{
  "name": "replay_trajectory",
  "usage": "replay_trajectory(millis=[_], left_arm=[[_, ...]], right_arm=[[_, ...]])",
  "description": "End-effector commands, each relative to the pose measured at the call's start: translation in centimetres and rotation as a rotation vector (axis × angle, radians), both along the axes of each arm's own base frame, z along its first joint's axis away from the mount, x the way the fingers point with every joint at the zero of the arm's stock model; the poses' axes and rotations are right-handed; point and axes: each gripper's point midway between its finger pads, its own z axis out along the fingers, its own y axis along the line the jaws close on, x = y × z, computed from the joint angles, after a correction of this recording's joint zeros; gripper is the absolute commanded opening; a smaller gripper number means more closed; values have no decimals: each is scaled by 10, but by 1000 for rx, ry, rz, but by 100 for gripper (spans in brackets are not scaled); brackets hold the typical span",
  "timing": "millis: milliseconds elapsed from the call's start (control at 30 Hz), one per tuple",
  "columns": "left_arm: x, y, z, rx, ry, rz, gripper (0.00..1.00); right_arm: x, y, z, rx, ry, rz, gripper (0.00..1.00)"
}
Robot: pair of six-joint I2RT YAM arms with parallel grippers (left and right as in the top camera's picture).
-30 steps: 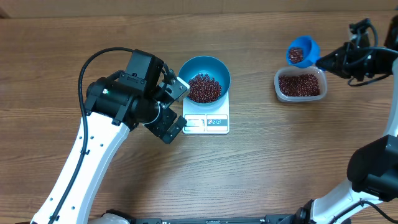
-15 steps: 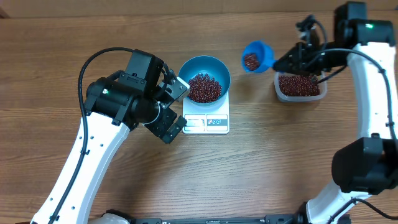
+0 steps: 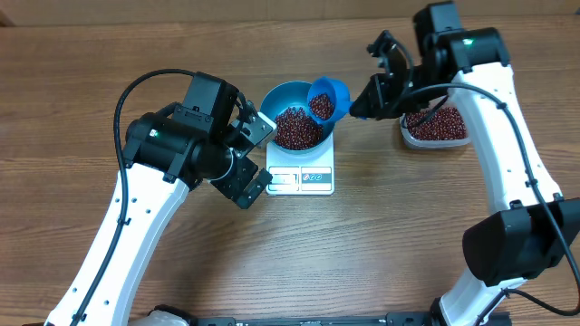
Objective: Scoop item into bowl and weigh 150g on scale
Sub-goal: 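Lift the filled scoop and carry it over the teal bowl, right gripper, then tilt the scoop with the right gripper, pouring beans into the bowl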
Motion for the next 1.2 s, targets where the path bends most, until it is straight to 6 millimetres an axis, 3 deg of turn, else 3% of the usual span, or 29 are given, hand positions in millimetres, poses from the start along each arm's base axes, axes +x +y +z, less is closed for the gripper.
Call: replay_trajectory(millis=[0,167,400,867,1167], left_arm=[[-2,0,3,-12,-10,-21,100],[-2,0,3,-12,-10,-21,100],[-2,0,3,-12,-10,-21,100],[-2,0,3,-12,-10,-21,100],[-2,0,3,-12,-10,-21,100]], right_arm=[[3,5,18,-57,-84,-27,4],[4,19,14,-125,-123,-16,4],[5,19,7,-245,-147,-48,4],[7,13,4,-291,-153,-79,4],[-3,29,1,-356,-182,-35,4]])
